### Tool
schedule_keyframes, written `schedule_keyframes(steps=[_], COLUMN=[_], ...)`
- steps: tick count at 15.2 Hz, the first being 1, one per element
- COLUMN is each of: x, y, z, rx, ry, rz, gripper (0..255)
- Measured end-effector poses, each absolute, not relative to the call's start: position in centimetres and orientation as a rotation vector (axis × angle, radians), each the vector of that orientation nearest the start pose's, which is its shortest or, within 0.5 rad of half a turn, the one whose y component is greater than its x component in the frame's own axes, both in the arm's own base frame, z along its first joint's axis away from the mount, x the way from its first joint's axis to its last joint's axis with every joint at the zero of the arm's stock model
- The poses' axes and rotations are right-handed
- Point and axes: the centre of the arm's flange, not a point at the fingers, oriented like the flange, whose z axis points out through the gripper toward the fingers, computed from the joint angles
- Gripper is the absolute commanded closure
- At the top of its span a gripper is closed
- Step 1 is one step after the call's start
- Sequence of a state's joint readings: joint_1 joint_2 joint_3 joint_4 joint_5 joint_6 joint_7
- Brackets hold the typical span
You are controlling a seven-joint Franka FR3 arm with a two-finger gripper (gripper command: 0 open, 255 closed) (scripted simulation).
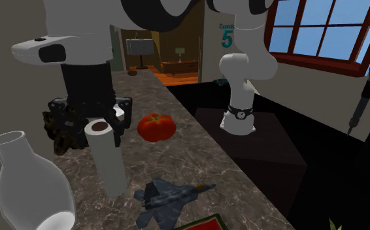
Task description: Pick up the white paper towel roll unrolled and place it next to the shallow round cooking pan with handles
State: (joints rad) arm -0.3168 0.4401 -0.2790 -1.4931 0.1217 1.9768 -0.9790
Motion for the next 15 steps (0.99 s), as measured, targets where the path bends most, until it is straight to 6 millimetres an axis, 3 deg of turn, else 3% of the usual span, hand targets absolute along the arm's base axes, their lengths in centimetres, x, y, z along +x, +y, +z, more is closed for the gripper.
schedule_keyframes(steps=[15], x=[58.9], y=[-35.6], z=[50.9], rx=[-3.133], ry=[-0.582], rz=[-0.064], gripper=[255])
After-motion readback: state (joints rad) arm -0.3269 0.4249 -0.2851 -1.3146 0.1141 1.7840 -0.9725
